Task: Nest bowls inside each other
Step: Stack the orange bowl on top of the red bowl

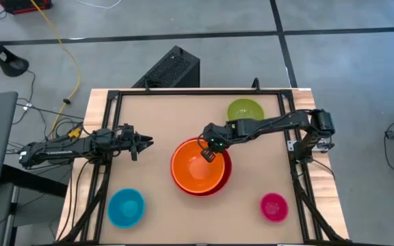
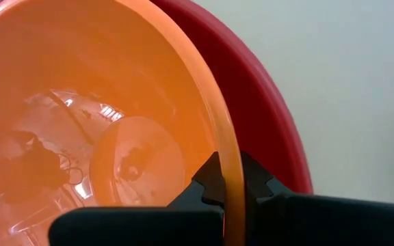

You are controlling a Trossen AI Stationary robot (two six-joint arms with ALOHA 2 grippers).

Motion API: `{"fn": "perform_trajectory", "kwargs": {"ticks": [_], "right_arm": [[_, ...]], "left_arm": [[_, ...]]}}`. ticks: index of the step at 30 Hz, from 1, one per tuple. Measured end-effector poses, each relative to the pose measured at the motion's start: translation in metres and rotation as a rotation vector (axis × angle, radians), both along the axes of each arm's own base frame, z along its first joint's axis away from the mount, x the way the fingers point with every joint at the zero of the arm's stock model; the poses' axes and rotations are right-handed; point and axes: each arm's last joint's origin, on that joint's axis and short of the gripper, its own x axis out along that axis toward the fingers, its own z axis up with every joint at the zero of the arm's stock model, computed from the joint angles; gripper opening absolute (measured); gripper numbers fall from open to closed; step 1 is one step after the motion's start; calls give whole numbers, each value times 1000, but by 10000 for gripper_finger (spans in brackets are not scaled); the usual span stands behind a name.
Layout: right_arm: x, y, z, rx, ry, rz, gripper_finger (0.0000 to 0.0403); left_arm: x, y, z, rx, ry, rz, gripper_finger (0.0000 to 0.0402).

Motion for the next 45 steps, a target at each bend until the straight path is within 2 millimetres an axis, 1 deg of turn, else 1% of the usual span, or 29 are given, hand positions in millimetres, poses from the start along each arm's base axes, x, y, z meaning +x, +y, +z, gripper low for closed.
{"fn": "perform_trajectory", "kwargs": {"ticks": [4, 21, 25, 31, 39, 45], "right_arm": [[0, 0, 0, -13, 2, -6, 20], [-1, 3, 0, 4, 6, -13, 76], [-3, 3, -2, 12, 29, -15, 97], [-4, 3, -2, 33, 45, -5, 141], [-6, -1, 11, 33, 88, -16, 201], [-8, -6, 24, 73, 119, -4, 220]], "left_arm": [[0, 0, 0, 0, 0, 0, 130], [0, 0, 0, 0, 0, 0, 130], [0, 0, 0, 0, 0, 0, 130], [0, 0, 0, 0, 0, 0, 130], [0, 0, 0, 0, 0, 0, 130], [0, 0, 0, 0, 0, 0, 130]]}}
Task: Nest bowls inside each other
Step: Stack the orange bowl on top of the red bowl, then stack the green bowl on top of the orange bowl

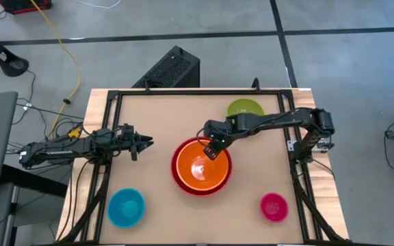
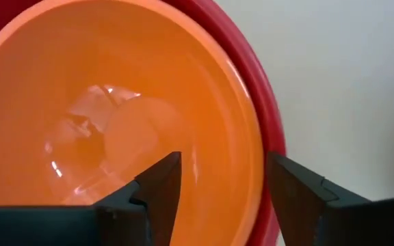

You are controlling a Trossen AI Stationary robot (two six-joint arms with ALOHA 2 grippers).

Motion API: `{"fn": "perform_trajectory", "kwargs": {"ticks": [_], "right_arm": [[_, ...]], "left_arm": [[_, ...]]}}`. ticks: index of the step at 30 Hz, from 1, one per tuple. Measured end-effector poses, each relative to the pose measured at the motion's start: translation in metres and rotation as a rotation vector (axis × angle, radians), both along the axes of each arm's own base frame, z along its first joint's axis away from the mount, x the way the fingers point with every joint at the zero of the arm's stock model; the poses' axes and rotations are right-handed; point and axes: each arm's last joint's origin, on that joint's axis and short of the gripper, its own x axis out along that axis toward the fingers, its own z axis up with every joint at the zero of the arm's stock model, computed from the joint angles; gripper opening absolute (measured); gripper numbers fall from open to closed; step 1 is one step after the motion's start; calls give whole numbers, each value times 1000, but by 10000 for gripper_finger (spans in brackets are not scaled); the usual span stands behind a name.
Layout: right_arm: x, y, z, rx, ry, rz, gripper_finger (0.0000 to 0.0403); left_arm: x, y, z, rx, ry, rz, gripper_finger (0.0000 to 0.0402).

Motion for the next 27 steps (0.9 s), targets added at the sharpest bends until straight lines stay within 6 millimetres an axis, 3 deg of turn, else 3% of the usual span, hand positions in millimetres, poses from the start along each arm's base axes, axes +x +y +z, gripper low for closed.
{"fn": "perform_trajectory", "kwargs": {"ticks": [7, 12, 17, 27], "right_arm": [[-3, -3, 20, 53, 17, 55, 221], [-19, -10, 34, 22, 71, 114, 221], [-42, -31, 51, -45, 97, 62, 221], [-98, -93, 76, -184, 155, -182, 220]], "left_arm": [[0, 0, 0, 0, 0, 0, 130], [0, 0, 0, 0, 0, 0, 130], [0, 0, 0, 0, 0, 0, 130], [0, 0, 0, 0, 0, 1, 130]]}}
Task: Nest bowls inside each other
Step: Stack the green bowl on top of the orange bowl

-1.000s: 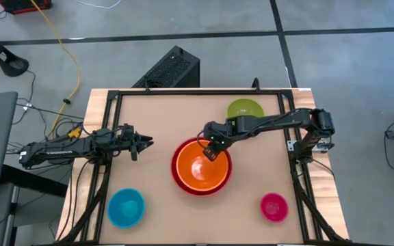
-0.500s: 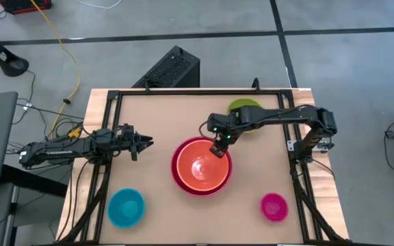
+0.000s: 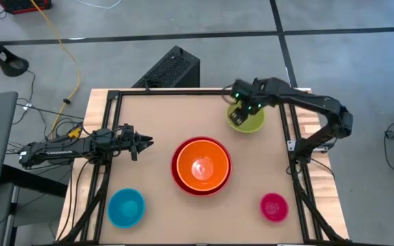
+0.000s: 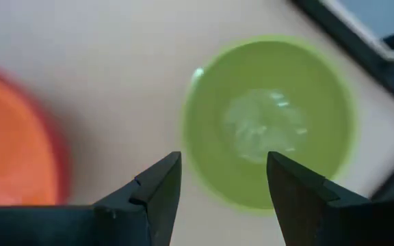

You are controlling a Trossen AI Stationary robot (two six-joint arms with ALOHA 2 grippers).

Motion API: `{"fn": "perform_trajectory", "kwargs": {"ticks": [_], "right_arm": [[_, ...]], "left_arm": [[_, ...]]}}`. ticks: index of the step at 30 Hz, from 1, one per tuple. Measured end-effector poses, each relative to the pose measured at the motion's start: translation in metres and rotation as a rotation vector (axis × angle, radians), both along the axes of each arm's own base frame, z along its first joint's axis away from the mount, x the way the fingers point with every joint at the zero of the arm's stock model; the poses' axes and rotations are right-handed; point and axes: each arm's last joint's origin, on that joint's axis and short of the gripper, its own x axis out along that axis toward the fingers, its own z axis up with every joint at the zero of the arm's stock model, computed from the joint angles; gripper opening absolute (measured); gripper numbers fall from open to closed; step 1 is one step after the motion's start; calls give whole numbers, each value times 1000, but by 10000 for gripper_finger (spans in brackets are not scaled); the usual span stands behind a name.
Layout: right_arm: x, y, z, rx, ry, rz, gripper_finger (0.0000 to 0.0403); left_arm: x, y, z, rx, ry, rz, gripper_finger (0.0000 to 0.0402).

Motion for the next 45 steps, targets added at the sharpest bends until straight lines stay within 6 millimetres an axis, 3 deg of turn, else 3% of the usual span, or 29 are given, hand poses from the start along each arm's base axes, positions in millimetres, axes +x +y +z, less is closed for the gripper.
{"fn": "perform_trajectory", "kwargs": {"ticks": [4, 9, 15, 24, 32, 37, 45], "right_arm": [[-24, -23, -13, 8, 49, -90, 216], [-58, -49, -45, 23, 67, -243, 212], [-88, -64, -82, 36, 40, -349, 207], [-102, -74, -126, 100, -67, -380, 203], [-105, -74, -145, 89, -100, -426, 196], [-106, -74, -152, 82, -112, -436, 151], [-104, -76, -150, 66, -140, -432, 21]], "left_arm": [[0, 0, 0, 0, 0, 0, 130], [0, 0, 0, 0, 0, 0, 130], [0, 0, 0, 0, 0, 0, 130], [0, 0, 0, 0, 0, 0, 130], [0, 0, 0, 0, 0, -1, 130], [0, 0, 0, 0, 0, 0, 130], [0, 0, 0, 0, 0, 0, 130]]}}
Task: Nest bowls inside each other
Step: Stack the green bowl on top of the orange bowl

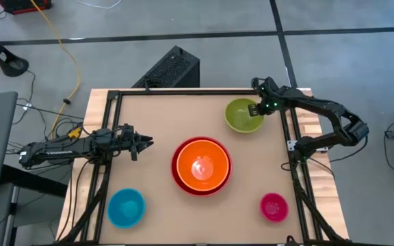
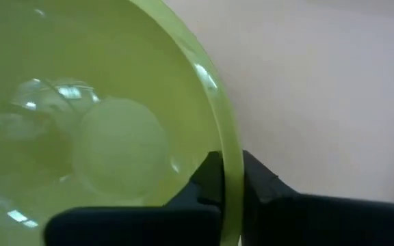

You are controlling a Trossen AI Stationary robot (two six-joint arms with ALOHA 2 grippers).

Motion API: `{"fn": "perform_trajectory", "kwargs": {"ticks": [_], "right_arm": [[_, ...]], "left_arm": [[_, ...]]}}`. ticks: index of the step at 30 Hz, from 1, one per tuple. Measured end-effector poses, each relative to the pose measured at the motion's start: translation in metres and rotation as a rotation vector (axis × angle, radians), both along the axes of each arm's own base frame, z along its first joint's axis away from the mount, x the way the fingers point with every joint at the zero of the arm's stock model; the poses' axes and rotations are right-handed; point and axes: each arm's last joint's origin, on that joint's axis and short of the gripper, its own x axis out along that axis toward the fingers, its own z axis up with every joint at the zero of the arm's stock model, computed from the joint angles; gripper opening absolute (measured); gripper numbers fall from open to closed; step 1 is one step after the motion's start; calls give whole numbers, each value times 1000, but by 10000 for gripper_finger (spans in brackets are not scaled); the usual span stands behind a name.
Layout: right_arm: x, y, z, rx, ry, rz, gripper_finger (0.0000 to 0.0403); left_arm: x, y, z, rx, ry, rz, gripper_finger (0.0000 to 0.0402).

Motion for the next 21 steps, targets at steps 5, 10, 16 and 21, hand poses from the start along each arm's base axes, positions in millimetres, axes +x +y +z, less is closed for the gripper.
{"fn": "perform_trajectory", "kwargs": {"ticks": [5, 10, 16, 21], "right_arm": [[1, -1, 1, -3, -5, -1, 21], [5, -5, 17, -16, -21, 15, 17], [27, -3, 54, -57, -95, 76, 12], [59, 18, 89, -94, -194, 165, 12]], "left_arm": [[0, 0, 0, 0, -1, 0, 130], [0, 0, 0, 0, -1, 0, 130], [0, 0, 0, 0, 0, 0, 130], [0, 0, 0, 0, 0, 0, 130]]}}
